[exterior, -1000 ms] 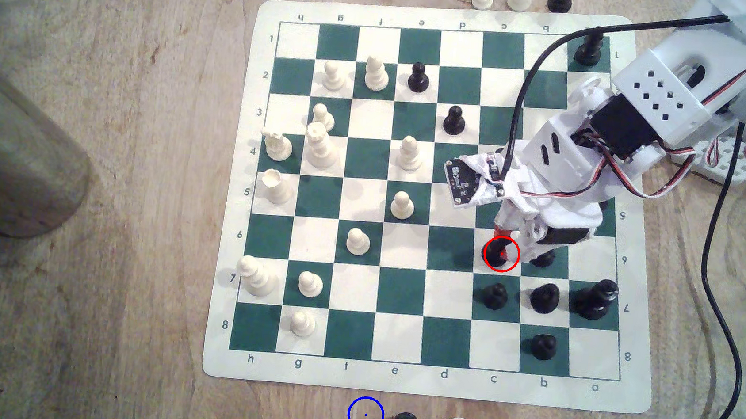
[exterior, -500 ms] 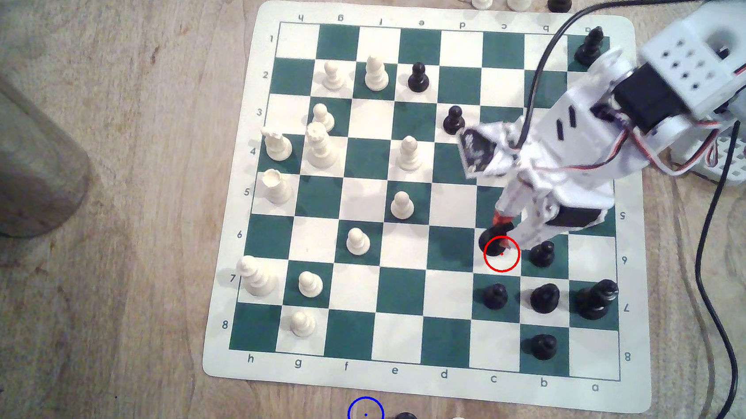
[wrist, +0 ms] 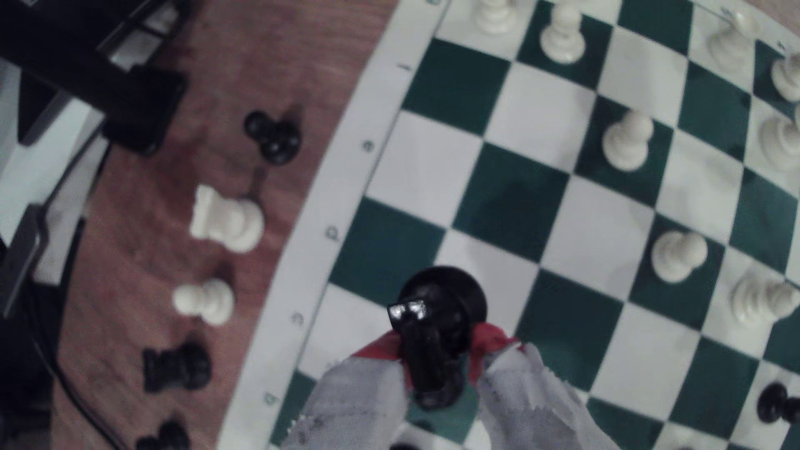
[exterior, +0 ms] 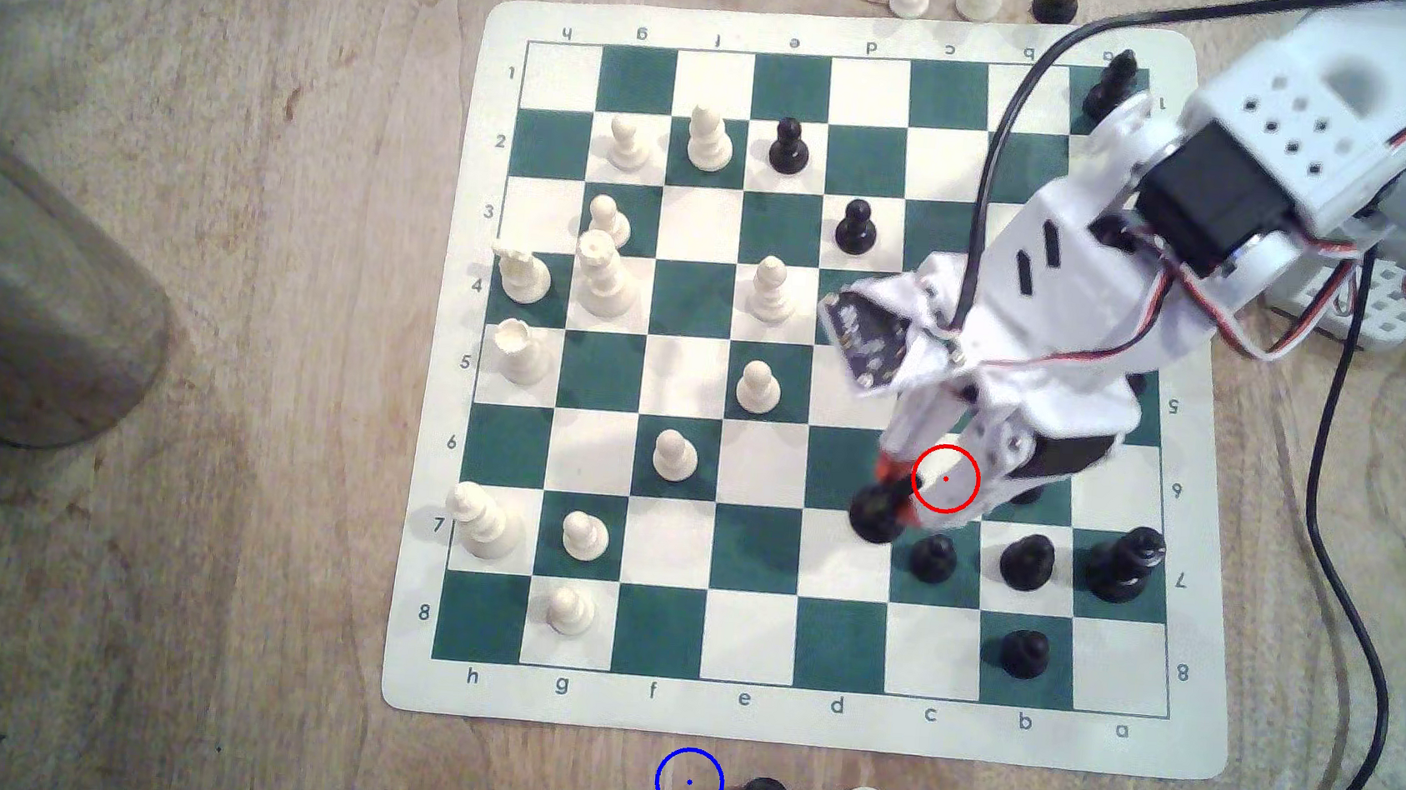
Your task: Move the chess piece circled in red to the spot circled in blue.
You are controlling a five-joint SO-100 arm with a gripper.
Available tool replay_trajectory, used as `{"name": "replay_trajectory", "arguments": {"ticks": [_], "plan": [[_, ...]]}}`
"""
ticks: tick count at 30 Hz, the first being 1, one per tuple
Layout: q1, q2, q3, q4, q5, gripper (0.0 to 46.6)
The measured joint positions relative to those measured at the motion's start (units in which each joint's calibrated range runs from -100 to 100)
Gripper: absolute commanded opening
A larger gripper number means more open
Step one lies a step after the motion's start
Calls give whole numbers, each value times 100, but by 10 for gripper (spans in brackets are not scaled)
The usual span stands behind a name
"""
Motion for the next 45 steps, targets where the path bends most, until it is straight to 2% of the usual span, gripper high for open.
{"name": "replay_trajectory", "arguments": {"ticks": [15, 22, 34, 45], "plan": [[22, 3444, -3678, 303, -127, 2], [22, 4089, -4609, 311, -274, 3], [-310, 5161, -5965, 311, -498, 3], [-339, 6049, -6950, 311, -527, 3]]}}
